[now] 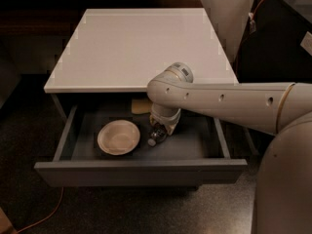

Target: Pick water bottle from top drawer and place on counter

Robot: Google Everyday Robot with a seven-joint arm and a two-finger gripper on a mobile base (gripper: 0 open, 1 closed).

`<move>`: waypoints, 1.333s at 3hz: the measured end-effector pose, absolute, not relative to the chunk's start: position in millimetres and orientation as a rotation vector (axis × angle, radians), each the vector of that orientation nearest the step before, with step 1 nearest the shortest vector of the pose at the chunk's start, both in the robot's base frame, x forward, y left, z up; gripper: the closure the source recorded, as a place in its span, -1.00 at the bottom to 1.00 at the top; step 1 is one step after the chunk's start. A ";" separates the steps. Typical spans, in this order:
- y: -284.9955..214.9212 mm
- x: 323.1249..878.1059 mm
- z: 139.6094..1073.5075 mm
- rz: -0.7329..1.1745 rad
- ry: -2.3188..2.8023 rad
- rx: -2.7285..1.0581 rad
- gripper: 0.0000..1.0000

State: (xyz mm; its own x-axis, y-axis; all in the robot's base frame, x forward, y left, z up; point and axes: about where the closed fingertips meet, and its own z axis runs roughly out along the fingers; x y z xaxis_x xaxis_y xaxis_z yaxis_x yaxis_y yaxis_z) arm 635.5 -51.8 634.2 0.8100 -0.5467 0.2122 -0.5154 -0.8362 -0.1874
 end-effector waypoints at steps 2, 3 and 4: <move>-58.6 607.4 689.6 -0.358 0.914 -2.769 1.00; -50.3 589.0 714.9 -0.292 0.881 -2.714 1.00; -37.9 564.0 740.6 -0.201 0.810 -2.679 1.00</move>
Offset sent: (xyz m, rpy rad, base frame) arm -0.0495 0.0003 0.0936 0.1862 0.0090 -0.0564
